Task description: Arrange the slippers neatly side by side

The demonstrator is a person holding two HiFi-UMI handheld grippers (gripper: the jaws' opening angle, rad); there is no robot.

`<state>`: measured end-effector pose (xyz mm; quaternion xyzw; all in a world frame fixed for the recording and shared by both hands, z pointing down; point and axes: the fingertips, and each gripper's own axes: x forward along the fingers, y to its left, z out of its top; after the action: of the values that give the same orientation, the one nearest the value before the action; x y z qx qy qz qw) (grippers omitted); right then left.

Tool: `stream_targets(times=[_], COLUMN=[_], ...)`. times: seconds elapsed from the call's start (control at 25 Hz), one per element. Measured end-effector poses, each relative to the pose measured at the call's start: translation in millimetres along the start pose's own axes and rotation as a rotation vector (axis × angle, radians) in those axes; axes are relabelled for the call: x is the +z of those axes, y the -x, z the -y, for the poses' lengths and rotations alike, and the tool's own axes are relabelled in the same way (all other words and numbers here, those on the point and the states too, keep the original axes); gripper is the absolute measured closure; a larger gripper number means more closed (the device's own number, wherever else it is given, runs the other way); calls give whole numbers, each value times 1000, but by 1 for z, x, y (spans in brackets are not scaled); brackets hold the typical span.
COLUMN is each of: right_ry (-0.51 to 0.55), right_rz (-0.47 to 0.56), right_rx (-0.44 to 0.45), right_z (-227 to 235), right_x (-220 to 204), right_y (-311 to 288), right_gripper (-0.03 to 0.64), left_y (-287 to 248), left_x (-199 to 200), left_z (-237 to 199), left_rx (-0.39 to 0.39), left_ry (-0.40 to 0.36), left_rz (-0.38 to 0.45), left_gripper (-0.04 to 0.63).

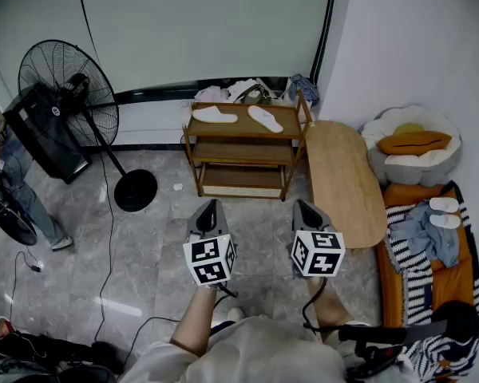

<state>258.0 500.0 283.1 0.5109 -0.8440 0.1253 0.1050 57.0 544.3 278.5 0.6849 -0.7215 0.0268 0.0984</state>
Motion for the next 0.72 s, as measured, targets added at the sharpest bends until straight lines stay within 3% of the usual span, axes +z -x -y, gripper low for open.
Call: stream_targets(times=[0.48,0.72], right_ry=[-59,-81], right_rz=[16,17], right_rx=[12,-32], right_z=[-21,-25], right_x=[3,0], right_y=[-21,-27], right_gripper=[583,583], left_y=[-13,-23], left_x=[2,-4], left_z=[-29,-41], left_rx=[-2,-34], left_ry=[4,-18], left_rz=[2,-12], left_gripper=[591,591])
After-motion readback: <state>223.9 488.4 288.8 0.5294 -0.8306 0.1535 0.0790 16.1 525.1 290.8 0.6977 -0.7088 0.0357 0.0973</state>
